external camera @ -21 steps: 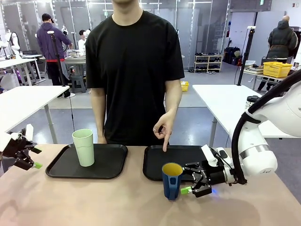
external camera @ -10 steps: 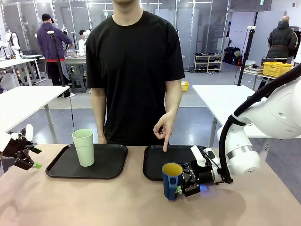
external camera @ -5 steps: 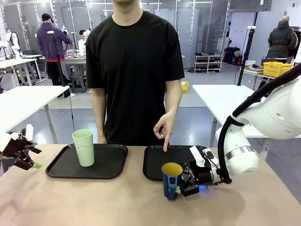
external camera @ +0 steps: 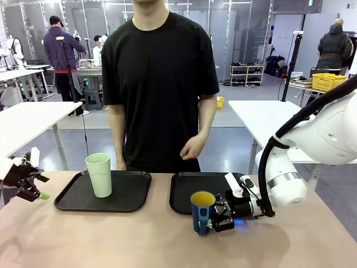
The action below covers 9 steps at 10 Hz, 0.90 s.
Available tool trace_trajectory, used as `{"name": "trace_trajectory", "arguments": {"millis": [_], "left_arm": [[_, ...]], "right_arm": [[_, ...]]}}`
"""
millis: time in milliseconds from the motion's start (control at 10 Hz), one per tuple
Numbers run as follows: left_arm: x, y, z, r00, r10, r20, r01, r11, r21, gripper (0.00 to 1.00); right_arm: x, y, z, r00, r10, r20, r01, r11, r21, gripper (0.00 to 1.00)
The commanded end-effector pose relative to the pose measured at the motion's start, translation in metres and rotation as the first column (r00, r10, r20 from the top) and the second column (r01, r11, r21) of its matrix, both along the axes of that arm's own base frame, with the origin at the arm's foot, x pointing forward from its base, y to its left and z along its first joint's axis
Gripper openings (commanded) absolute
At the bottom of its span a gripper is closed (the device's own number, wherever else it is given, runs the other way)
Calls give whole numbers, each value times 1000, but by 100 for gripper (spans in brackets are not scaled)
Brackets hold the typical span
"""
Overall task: Sort and store the cups by type.
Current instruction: Pick up the Handle plastic cup and place it into the empty Flat Tray.
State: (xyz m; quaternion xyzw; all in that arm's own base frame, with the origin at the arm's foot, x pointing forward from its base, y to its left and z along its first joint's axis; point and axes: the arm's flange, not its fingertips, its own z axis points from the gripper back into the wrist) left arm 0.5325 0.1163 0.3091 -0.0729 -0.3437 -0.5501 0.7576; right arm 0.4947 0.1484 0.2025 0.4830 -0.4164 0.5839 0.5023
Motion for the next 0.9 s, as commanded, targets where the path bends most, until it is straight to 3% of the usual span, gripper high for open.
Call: {"name": "trace_trajectory", "arguments": {"millis": [0,400,700,800], "left_arm": [[0,1,1,1000,-11,8,11,1000,-2,100],[0,1,1,1000,-11,8,11,1000,-2,100],[0,1,1,1000,-11,8,11,1000,-2,100],[0,1,1,1000,-11,8,11,1000,-2,100]], "right_arm": [[-13,6,27,999,-29,21,31,998,-63,68],[-23,1,76,994,-109,20,110,991,-76,68],[-32,-3,90,990,-142,17,143,988,-61,68],[-23,-5,83,996,-83,44,86,994,-67,68]]}}
